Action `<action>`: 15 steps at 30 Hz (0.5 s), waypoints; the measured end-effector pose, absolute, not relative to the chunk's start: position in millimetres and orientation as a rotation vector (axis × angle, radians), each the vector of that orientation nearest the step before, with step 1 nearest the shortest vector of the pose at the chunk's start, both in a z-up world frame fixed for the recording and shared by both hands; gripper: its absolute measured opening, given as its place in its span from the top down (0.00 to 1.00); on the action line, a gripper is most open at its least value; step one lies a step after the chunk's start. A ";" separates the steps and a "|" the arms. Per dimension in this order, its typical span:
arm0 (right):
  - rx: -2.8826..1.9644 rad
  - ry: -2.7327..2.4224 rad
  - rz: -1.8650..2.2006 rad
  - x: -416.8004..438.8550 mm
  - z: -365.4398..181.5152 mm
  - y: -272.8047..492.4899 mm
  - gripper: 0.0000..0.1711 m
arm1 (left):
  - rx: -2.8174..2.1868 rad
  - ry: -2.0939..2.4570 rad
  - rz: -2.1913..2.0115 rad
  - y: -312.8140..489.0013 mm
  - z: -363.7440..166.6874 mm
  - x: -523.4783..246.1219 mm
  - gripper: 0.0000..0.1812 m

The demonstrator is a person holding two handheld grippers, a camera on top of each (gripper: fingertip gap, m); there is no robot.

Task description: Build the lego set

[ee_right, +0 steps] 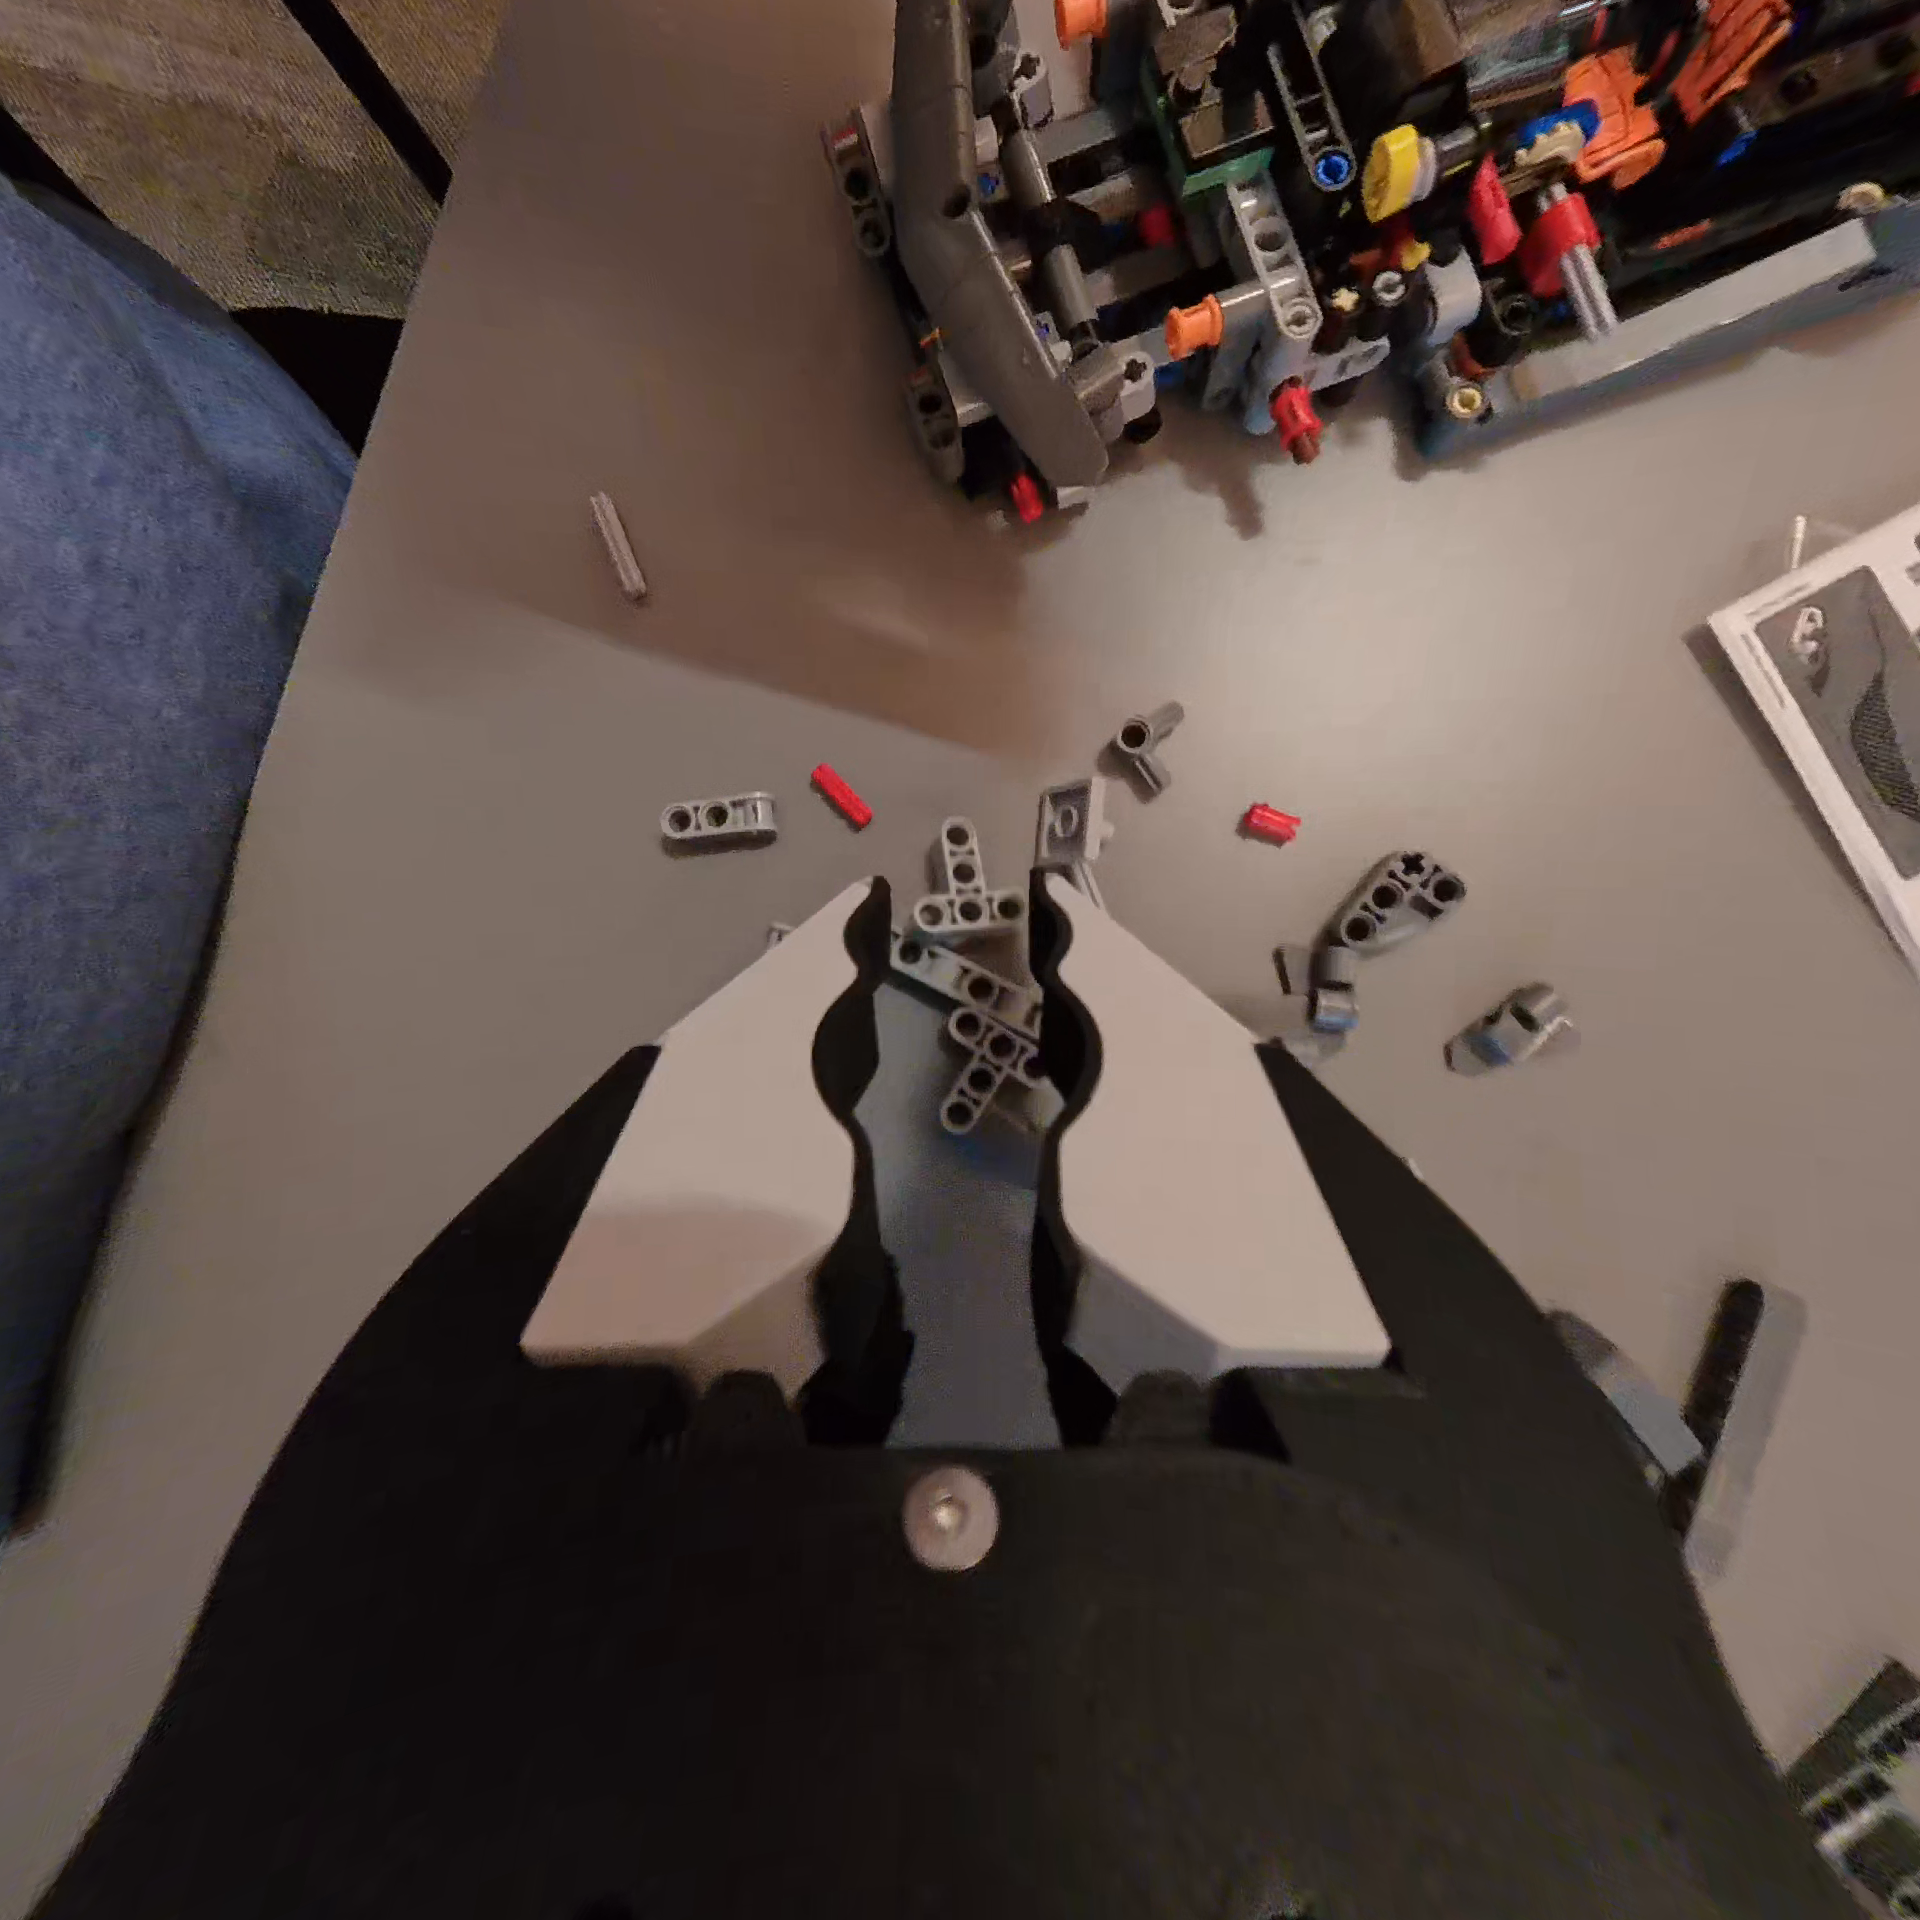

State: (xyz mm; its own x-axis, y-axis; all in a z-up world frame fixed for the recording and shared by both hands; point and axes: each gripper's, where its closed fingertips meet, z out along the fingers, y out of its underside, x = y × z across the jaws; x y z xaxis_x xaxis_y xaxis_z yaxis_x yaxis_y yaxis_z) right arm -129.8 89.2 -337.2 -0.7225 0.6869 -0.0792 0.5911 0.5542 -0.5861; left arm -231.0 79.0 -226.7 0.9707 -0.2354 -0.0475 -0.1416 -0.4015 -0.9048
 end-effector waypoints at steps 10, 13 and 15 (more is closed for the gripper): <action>-0.977 -2.703 0.803 -129.7 -336.6 85.6 0.89 | -1.994 0.270 -0.114 77.6 -228.1 -230.7 0.97; -0.943 -2.718 0.752 -127.3 -340.3 89.8 0.88 | -1.994 0.270 -0.110 75.5 -227.9 -231.7 0.97; -1.008 -2.718 0.727 -128.3 -346.4 94.0 0.87 | -1.995 0.266 -0.120 76.2 -229.2 -232.4 0.97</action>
